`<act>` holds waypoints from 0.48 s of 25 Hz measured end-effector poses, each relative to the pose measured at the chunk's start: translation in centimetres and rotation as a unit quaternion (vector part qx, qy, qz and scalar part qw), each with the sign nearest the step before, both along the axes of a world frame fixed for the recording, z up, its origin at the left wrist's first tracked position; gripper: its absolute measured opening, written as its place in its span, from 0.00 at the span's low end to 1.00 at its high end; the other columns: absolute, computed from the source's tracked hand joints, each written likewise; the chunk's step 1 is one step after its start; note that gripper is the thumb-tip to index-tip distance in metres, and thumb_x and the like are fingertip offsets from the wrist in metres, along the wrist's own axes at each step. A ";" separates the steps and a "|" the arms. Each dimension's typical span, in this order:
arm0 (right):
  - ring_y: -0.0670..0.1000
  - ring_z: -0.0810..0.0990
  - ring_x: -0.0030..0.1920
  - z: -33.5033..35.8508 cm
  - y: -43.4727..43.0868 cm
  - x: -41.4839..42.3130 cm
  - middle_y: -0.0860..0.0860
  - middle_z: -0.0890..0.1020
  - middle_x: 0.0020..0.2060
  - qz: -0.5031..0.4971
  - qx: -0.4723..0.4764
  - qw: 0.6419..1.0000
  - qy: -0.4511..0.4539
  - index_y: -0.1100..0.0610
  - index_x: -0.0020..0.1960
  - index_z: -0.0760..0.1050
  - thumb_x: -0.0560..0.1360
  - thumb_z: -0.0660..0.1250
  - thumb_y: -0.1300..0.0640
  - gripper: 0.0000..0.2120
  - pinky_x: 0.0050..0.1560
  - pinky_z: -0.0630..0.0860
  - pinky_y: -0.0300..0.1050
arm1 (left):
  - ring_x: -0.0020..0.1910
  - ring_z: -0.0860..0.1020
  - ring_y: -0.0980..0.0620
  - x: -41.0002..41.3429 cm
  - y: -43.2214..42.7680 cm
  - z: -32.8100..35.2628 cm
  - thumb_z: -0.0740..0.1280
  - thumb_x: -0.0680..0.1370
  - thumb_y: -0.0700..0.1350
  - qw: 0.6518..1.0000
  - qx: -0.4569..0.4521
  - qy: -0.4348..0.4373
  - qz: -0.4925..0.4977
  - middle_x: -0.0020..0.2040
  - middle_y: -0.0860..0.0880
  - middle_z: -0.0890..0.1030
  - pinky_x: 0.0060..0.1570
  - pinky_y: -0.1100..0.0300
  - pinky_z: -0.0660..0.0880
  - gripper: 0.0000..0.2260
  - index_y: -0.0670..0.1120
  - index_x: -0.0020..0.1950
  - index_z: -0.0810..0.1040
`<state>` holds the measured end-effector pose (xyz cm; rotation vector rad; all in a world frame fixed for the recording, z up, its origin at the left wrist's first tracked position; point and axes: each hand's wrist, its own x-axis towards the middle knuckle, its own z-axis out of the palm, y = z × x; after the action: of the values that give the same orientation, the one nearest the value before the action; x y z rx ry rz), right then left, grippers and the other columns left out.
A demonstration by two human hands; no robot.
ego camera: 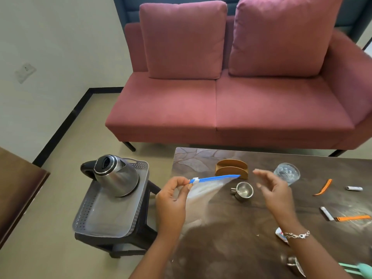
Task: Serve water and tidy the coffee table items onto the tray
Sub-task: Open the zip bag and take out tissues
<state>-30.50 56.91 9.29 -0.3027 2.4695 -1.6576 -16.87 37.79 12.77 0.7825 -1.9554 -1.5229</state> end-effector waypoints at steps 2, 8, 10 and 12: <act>0.45 0.79 0.56 2.2 -1.0 1.2 0.48 0.83 0.52 0.049 -0.014 0.992 0.116 0.53 0.50 0.80 0.71 0.67 0.71 0.15 0.59 0.72 0.32 | 0.31 0.73 0.62 -0.2 0.4 0.1 0.70 0.72 0.36 0.998 -0.055 -0.015 -0.012 0.31 0.57 0.78 0.34 0.71 0.68 0.07 0.47 0.38 0.79; 0.44 0.75 0.55 4.9 -5.8 4.6 0.51 0.82 0.53 0.233 0.055 0.950 0.201 0.58 0.55 0.80 0.69 0.72 0.59 0.15 0.55 0.66 0.28 | 0.35 0.75 0.61 -0.3 0.9 0.7 0.69 0.73 0.36 0.992 -0.115 -0.016 -0.050 0.37 0.56 0.80 0.37 0.71 0.69 0.04 0.44 0.41 0.80; 0.47 0.77 0.47 5.2 -6.3 4.9 0.54 0.84 0.46 0.224 0.052 0.948 0.221 0.60 0.51 0.81 0.69 0.72 0.62 0.11 0.47 0.69 0.30 | 0.35 0.75 0.61 -0.2 1.2 0.8 0.68 0.73 0.36 0.992 -0.110 -0.008 -0.063 0.36 0.56 0.80 0.38 0.70 0.70 0.05 0.45 0.42 0.80; 0.51 0.78 0.41 5.4 -6.4 5.2 0.56 0.83 0.39 0.208 0.039 0.948 0.238 0.61 0.45 0.82 0.68 0.72 0.64 0.06 0.41 0.73 0.38 | 0.37 0.76 0.60 0.1 1.5 0.8 0.68 0.74 0.37 0.993 -0.092 0.001 -0.075 0.36 0.55 0.79 0.40 0.67 0.71 0.06 0.48 0.42 0.78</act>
<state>-25.30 50.49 14.65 -1.2471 2.5184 -1.4254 -16.81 39.26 13.60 0.5667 -2.1583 -1.3995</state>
